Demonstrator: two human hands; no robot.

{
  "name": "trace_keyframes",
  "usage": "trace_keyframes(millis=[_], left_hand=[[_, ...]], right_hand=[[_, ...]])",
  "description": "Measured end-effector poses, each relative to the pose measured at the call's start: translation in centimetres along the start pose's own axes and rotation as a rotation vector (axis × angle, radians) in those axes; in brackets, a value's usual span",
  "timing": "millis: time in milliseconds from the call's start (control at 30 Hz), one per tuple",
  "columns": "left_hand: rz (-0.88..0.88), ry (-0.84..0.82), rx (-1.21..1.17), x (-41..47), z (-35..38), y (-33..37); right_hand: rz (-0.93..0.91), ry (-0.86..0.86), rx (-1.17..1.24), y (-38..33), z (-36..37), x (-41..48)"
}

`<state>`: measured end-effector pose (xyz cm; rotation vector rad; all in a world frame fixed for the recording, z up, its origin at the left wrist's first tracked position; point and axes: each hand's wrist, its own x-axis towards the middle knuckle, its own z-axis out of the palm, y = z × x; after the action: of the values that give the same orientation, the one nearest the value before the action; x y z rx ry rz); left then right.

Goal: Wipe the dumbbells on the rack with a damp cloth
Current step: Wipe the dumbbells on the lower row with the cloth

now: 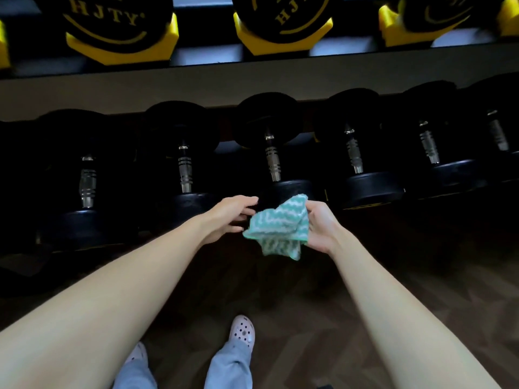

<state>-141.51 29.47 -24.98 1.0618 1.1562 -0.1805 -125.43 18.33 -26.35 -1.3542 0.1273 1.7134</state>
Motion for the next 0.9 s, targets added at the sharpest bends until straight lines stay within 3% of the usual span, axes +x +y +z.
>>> trace_keyframes(millis=[67, 267, 400, 567, 700, 900], left_hand=[[0.020, -0.124, 0.099, -0.5, 0.8, 0.4], [0.118, -0.090, 0.052, -1.5, 1.5, 2.3], [0.145, 0.032, -0.137, -1.7, 3.1, 3.8], [0.285, 0.154, 0.081, -1.2, 5.1, 5.4], [0.356, 0.008, 0.363, -0.9, 6.8, 7.0], [0.173, -0.372, 0.397, 0.7, 6.1, 10.4]], right_hand=[[-0.029, -0.042, 0.056, -0.9, 0.2, -0.8], [-0.021, -0.008, 0.120, -2.3, -1.3, -2.5], [-0.033, 0.045, 0.234, -2.1, -2.7, -3.4], [-0.008, 0.041, 0.255, -2.4, -3.6, -4.4], [-0.044, -0.032, 0.212, -3.7, -3.0, -4.3], [-0.103, 0.052, 0.172, -6.7, -3.0, -1.9]])
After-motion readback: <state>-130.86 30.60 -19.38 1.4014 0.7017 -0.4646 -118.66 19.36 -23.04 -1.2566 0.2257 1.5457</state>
